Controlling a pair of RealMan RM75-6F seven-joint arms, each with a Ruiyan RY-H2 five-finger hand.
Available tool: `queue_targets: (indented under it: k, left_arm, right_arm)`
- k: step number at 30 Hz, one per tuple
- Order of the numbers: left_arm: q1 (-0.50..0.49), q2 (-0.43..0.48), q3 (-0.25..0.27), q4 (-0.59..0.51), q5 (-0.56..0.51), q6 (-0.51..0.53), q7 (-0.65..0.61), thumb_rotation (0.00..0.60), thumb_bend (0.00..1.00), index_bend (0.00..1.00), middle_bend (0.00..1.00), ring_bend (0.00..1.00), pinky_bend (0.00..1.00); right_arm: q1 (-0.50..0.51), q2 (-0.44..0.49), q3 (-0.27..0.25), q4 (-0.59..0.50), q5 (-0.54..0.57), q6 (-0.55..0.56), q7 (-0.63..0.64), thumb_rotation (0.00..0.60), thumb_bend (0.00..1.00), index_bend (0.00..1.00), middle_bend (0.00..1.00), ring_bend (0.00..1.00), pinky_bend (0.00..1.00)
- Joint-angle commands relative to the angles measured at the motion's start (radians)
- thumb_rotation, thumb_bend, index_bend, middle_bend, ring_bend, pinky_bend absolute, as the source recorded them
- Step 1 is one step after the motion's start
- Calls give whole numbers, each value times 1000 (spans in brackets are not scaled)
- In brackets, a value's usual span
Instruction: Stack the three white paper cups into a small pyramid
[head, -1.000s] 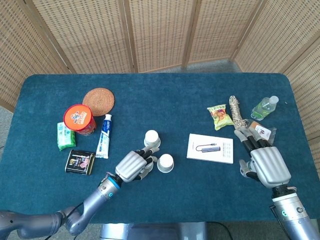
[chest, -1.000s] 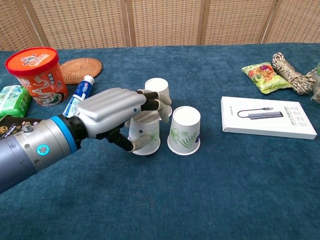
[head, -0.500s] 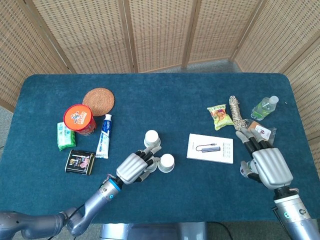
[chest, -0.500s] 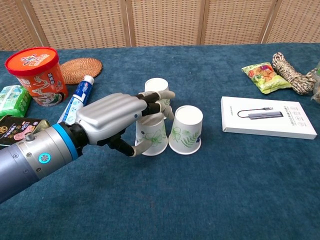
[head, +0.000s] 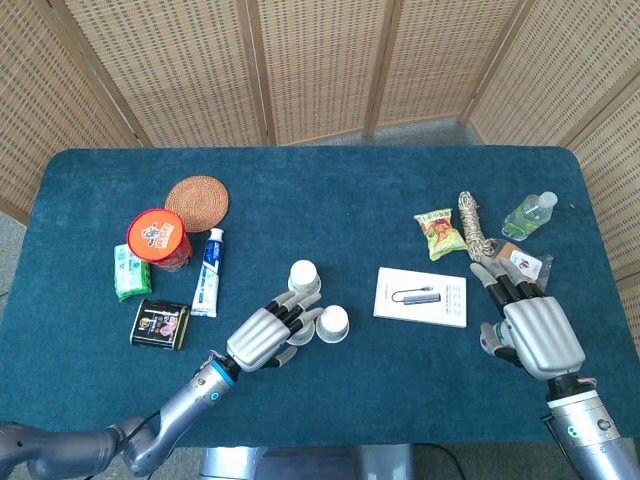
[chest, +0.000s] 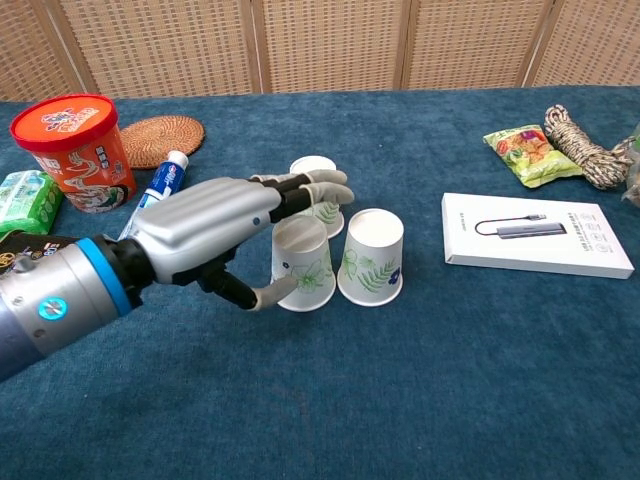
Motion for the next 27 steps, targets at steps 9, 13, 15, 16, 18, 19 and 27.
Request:
queue_targets:
  k: [9,13,15,16,18,19,27]
  left_arm:
    - [7,266,-26,-284,-33,4,9,600,478,52,0,0,97]
    - [-14,326,-70,-330,-89,-29,59,600,479,60,0,0,96]
    - [-29,345,-92,-338,-126,-53,81,600,479,66,0,0,96]
    - [-36,351,-100,-339,-143,-64,92,600,479,69,0,0,97]
    - [-53,360,-118,-334,-183,-90,122,600,479,73,0,0,95]
    - [-61,362,-125,-332,-202,-102,136,600,479,74,0,0,94]
    - [-140,335,-157,-282,-372,-196,275,600,479,44,0,0,60]
  right_arm:
    - [4,-5,3,3,8,-16,-2,600,480,37,0,0,296]
    - [0,-6,1,4,6,-15,0,600,478,37,0,0,296]
    - [-3,-6,-1,6,3,-11,-1,600,479,37,0,0,296]
    - [-4,-6,-1,7,2,-10,-1,600,479,37,0,0,296]
    - [-7,-6,-2,10,0,-8,1,600,478,37,0,0,296]
    - [-8,-6,-2,11,-1,-6,2,600,478,37,0,0,296]
    - [-23,1,-2,27,-17,13,23,600,479,37,0,0,296]
